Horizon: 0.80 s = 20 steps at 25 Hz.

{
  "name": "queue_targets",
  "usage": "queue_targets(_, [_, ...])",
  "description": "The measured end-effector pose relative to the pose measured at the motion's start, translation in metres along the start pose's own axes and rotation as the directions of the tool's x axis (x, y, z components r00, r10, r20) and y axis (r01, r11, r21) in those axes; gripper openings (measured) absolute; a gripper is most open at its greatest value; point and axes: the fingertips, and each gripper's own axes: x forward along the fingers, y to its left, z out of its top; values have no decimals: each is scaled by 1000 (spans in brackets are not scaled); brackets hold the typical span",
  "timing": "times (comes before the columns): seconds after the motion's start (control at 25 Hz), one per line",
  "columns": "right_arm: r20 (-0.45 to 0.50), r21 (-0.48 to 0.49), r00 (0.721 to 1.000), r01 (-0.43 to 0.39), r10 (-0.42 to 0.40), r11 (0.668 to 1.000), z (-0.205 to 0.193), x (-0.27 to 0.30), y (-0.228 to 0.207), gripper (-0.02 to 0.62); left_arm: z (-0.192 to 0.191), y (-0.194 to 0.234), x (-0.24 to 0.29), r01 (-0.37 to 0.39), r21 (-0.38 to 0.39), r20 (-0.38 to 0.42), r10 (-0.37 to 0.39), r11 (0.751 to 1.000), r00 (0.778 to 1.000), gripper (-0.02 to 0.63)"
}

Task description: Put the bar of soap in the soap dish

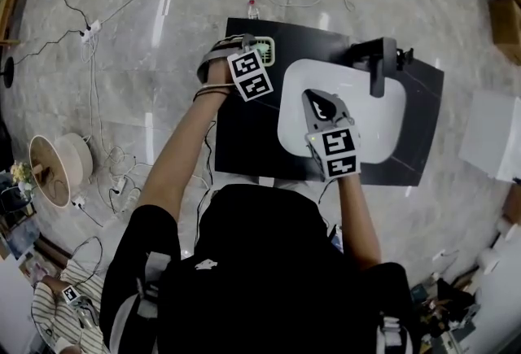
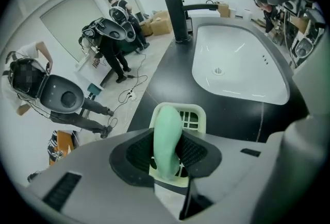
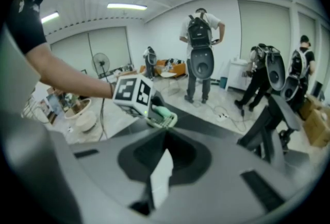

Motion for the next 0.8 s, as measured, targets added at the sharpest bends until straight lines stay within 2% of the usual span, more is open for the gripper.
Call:
queue_targets(0.4, [-36,-8,999,-17,17,1000,-12,0,8,35,3,-1,8,-71,65,-1,72,995,997,144])
queue_targets(0.64, [-43,-12,999,-26,26,1000,-16,-2,10,35,0,-4,9,-78,33,2,78,996,997,166])
queue_targets(0.8, [-41,-17,999,-28,27,999,-17,-5,7,35,0,-2,7,-72,-9,8,72,997,997,226])
